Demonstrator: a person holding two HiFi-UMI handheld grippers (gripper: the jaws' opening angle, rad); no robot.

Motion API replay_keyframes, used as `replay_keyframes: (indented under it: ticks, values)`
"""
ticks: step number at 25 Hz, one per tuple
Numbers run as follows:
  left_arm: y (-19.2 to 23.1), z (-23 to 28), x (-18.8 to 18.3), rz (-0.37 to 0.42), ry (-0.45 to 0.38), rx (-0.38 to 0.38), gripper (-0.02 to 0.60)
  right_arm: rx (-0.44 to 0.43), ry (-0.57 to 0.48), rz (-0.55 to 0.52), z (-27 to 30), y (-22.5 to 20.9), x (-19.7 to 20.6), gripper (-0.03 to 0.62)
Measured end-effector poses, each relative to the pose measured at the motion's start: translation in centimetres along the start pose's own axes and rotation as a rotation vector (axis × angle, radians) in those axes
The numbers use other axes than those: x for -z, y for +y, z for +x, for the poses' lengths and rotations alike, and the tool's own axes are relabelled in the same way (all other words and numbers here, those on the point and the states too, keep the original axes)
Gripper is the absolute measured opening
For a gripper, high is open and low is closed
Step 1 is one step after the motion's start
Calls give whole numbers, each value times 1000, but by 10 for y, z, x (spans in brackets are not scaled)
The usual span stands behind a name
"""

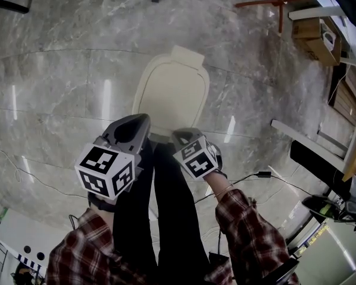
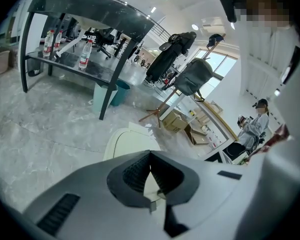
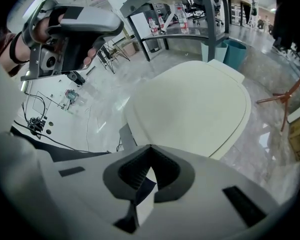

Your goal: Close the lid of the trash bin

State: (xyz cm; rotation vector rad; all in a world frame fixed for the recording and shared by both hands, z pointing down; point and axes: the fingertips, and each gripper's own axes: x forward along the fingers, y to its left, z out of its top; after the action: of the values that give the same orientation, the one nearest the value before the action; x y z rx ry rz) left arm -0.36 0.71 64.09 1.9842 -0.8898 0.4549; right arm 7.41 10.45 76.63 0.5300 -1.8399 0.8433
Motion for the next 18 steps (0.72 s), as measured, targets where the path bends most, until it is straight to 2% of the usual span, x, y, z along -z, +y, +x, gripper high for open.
replay_keyframes:
  ticks: [6,12,18]
  values:
    - [1,1,4,-1,6,-2,12,48,53,12,4,-1,1,12]
    - [0,-2,4,2,7,-1,12,45,36,23,3,-1,0,14]
    - [-9,-9,-6,24,5,4,12,27,27,115,-4,-1,-1,14]
